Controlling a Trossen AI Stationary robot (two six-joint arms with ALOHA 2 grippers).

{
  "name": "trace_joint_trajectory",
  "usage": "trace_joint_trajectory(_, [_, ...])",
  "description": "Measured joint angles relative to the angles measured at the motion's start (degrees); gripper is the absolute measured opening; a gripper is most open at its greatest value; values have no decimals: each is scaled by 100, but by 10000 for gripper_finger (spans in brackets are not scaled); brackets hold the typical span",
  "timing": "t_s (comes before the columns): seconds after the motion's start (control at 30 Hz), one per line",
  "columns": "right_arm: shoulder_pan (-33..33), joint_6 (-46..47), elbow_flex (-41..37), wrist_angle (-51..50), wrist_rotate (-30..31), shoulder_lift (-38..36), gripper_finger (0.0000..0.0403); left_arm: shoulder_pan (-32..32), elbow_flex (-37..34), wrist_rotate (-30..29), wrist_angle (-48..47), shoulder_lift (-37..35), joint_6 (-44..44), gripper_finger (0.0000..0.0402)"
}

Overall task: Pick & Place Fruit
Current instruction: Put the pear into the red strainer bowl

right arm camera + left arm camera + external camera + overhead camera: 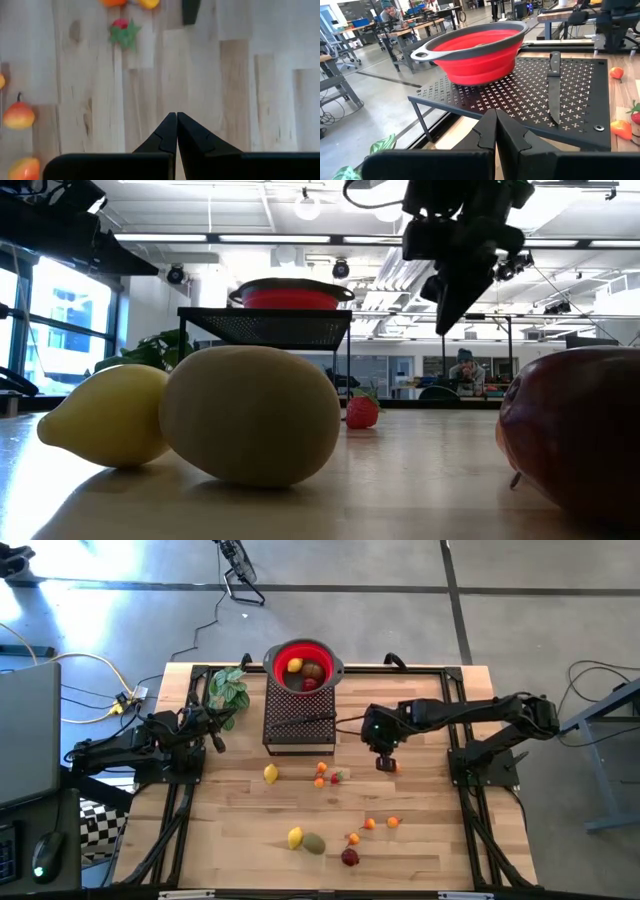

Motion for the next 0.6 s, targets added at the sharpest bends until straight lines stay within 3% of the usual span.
trace_joint_trajectory(0.3, [360, 10, -48, -497, 0, 0, 25, 0, 0, 0, -1, 0, -3, 0])
trace_joint_trajectory(0.6, [763, 29, -589, -443, 472, 2, 171, -1, 0, 0, -1, 0, 0, 0])
